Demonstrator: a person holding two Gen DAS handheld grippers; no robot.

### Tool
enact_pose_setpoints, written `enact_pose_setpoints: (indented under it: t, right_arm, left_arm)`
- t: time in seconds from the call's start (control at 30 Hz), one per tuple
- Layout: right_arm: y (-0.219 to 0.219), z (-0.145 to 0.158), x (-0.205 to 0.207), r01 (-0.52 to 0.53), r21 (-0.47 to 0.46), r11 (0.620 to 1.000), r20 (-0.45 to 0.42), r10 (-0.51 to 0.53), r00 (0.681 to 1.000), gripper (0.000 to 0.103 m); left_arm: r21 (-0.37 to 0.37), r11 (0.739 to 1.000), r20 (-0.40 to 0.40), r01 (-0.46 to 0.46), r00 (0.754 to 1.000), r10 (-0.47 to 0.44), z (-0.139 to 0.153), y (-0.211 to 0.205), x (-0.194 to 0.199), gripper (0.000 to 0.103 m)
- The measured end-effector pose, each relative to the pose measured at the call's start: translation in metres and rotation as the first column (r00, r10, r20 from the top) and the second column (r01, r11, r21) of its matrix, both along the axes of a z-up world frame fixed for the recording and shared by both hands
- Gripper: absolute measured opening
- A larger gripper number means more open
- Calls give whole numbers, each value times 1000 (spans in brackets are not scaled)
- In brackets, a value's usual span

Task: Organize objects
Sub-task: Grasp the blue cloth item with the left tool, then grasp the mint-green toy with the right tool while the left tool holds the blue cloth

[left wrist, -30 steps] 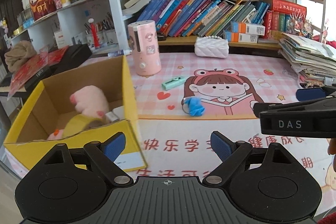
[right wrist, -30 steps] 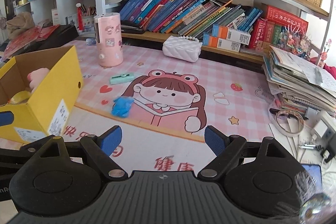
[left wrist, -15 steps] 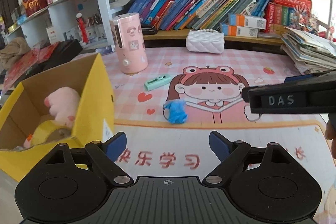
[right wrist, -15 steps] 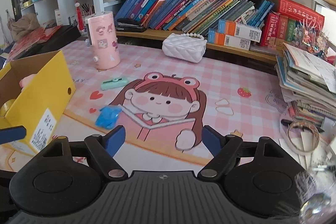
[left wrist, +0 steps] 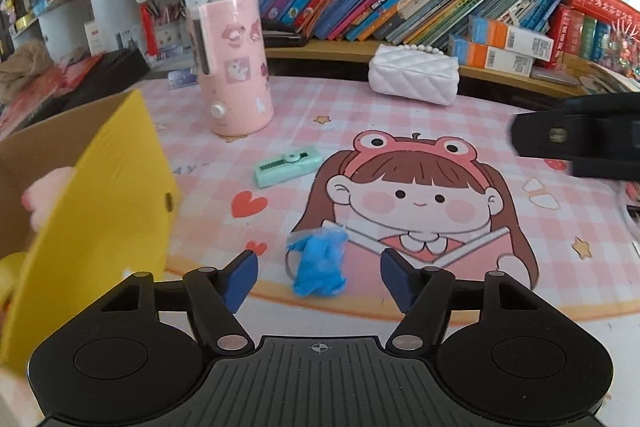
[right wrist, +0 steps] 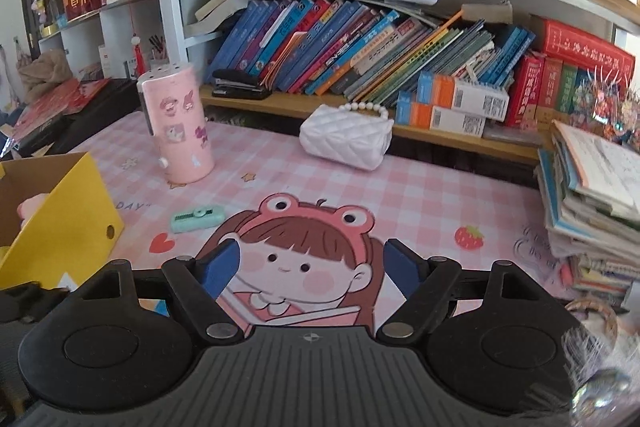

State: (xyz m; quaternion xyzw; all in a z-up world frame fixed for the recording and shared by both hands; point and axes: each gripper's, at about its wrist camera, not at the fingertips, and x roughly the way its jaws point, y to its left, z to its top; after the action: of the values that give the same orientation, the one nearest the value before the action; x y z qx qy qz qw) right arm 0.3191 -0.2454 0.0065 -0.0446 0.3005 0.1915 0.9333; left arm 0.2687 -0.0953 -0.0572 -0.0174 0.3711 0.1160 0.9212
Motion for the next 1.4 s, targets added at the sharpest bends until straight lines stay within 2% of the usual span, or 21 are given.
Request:
enact_pose_setpoints:
  t: [0.1, 0.27, 0.4, 0.47, 0.63, 0.9, 1.13, 1.3, 1.4]
  right_arm:
    - [-6, 0, 2, 16, -8, 1000, -2, -16, 1000, 78]
    - [-14, 0, 5, 36, -25, 999, -4, -36, 999, 78]
    - [-15, 0, 6, 38, -39, 999, -5, -38, 999, 78]
    - [-14, 0, 5, 31, -43, 999, -6, -32, 999, 78]
    - [-5, 0, 7, 4, -41, 999, -4, -4, 1000, 78]
    - [27, -16, 27, -70, -7, 998, -38, 70, 997, 79]
    - [88, -47, 55, -200, -7, 980, -59, 199, 978, 80]
    - [138, -75, 79, -276, -21, 961, -74, 274, 959, 80]
    - [159, -91, 93, -287, -65, 956, -83, 281, 956, 79]
  left_arm:
    - [-14, 1000, -23, -5, 1000, 5, -9, 0, 15, 65]
    - [-14, 1000, -53, -12, 999, 11, -22, 2, 29, 56]
    - [-36, 999, -68, -14, 998, 12, -28, 8, 33, 28]
    - [-45, 999, -60, -12, 998, 10, -26, 12, 31, 26]
    - [-45, 999, -16, 5, 1000, -6, -6, 19, 10, 25]
    - [-16, 1000, 50, 23, 998, -22, 51, 26, -62, 25]
    - [-30, 994, 84, -103, 991, 105, 85, 53, -111, 25]
    - [-31, 990, 112, -138, 984, 141, 100, 59, -134, 25]
    - [-16, 988, 118, -154, 981, 155, 103, 61, -140, 25]
